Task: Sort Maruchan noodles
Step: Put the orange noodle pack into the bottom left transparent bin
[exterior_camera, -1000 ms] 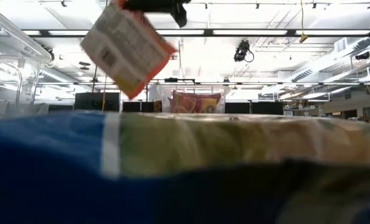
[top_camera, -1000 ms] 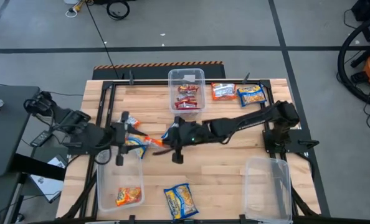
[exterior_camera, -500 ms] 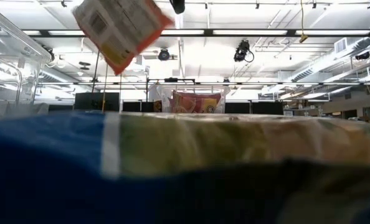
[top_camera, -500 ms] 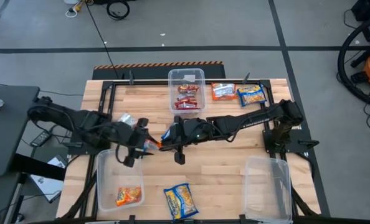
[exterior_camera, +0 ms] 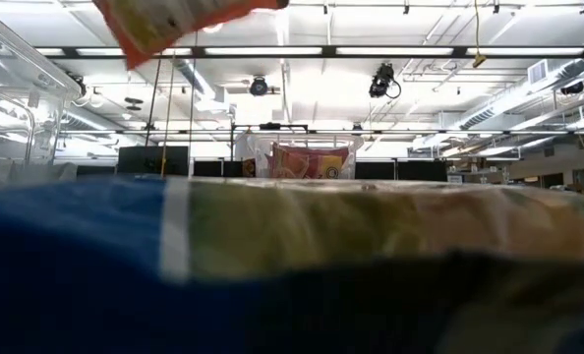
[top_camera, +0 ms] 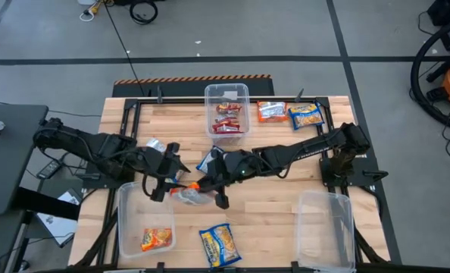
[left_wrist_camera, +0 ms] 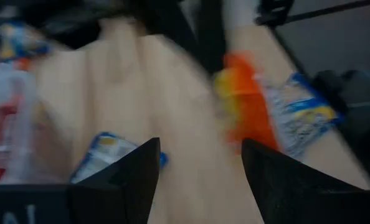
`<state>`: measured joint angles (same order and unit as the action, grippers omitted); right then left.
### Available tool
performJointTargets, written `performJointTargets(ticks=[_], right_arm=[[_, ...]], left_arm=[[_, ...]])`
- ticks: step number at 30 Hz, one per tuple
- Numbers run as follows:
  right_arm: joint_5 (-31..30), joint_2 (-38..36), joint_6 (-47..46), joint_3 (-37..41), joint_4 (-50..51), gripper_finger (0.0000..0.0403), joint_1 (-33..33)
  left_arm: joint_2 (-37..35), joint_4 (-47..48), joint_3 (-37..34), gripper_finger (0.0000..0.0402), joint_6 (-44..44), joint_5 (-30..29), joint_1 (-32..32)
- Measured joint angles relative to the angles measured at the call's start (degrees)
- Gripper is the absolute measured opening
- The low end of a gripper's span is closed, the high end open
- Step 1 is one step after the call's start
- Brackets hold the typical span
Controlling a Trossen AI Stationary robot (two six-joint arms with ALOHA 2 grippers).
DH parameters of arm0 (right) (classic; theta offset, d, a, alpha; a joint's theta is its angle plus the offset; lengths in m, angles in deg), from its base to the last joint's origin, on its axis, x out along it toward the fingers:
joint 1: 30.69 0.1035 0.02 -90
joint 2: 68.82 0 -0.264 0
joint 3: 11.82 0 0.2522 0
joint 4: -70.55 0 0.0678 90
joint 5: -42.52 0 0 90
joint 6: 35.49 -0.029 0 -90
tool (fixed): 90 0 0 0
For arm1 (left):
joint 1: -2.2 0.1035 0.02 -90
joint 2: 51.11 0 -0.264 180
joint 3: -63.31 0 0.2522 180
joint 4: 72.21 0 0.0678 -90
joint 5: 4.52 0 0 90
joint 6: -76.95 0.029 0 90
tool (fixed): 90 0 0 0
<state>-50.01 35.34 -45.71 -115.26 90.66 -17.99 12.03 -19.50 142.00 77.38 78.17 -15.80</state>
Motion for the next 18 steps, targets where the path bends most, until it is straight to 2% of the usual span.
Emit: performJointTargets(ticks=[11, 14, 18], right_arm=[[-0.7, 0.0, -0.3, 0.0, 0.1, 0.0009, -0.2], [-0.9, 0.0, -0.3, 0.0, -0.4, 0.0009, -0.7], [-1.0, 0.0, -0.2, 0.0, -2.8, 0.0009, -1.3]], left_arm=[[-1.8, -0.8, 0.0, 0.0283, -7.3, 5.9, 0.7], [-0.9, -0.9, 0.0, 0.0288, -7.4, 8.8, 1.1], [1.9, -0.3, 0.0, 0.0288, -7.5, 9.0, 1.2]])
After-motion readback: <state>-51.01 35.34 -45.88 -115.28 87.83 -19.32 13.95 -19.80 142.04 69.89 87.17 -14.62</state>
